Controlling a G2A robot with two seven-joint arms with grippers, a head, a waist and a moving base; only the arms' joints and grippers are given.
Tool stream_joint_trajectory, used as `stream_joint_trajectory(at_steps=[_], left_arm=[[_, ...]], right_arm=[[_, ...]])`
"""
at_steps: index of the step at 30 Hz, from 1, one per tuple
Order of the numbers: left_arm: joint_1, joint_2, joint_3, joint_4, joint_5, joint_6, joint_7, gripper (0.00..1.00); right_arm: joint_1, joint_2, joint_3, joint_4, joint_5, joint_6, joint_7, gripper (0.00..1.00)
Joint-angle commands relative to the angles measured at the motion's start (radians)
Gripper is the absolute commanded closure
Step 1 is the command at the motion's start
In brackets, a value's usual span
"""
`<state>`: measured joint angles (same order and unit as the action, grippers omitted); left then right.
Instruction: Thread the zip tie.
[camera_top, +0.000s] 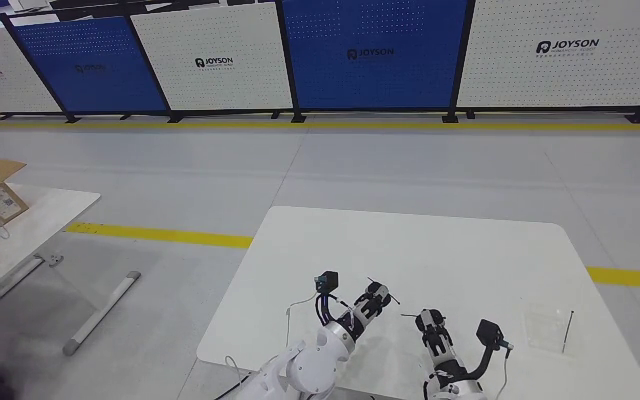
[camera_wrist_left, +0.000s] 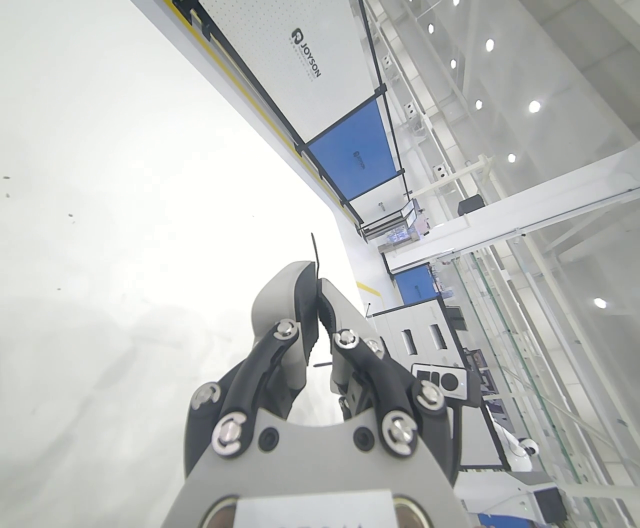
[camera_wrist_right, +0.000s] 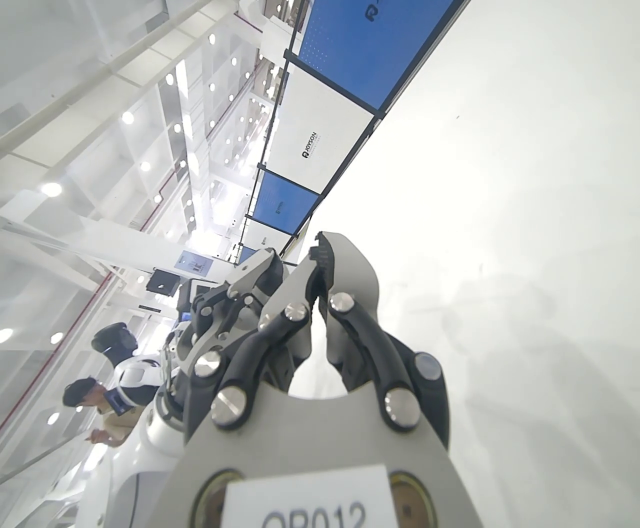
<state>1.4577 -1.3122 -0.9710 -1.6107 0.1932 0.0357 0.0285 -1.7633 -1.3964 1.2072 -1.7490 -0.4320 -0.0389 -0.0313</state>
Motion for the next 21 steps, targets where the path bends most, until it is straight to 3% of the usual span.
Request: stream_joint_trajectory(at_steps=[1,6,10,16,21], left_arm=[[0.0,0.0,0.0,0.0,0.0,0.0,0.0,1.0],[0.0,0.0,0.0,0.0,0.0,0.0,0.0,1.0],[0.0,0.0,0.0,0.0,0.0,0.0,0.0,1.0],[0.0,0.0,0.0,0.0,0.0,0.0,0.0,1.0],[0.0,0.0,0.0,0.0,0.0,0.0,0.0,1.0]], right_arm=[[0.004,0.0,-0.003,0.003,0.003,-0.01,0.006,1.0],[0.005,0.001,0.0,0.018,0.042,-0.111,-0.018,1.0],[0.031,0.007,0.031,0.037,0.117,-0.155,0.055,1.0],[0.083,0.004,0.033,0.084,0.15,-0.111,0.049,1.0],[0.083,0.004,0.033,0.084,0.15,-0.111,0.049,1.0]])
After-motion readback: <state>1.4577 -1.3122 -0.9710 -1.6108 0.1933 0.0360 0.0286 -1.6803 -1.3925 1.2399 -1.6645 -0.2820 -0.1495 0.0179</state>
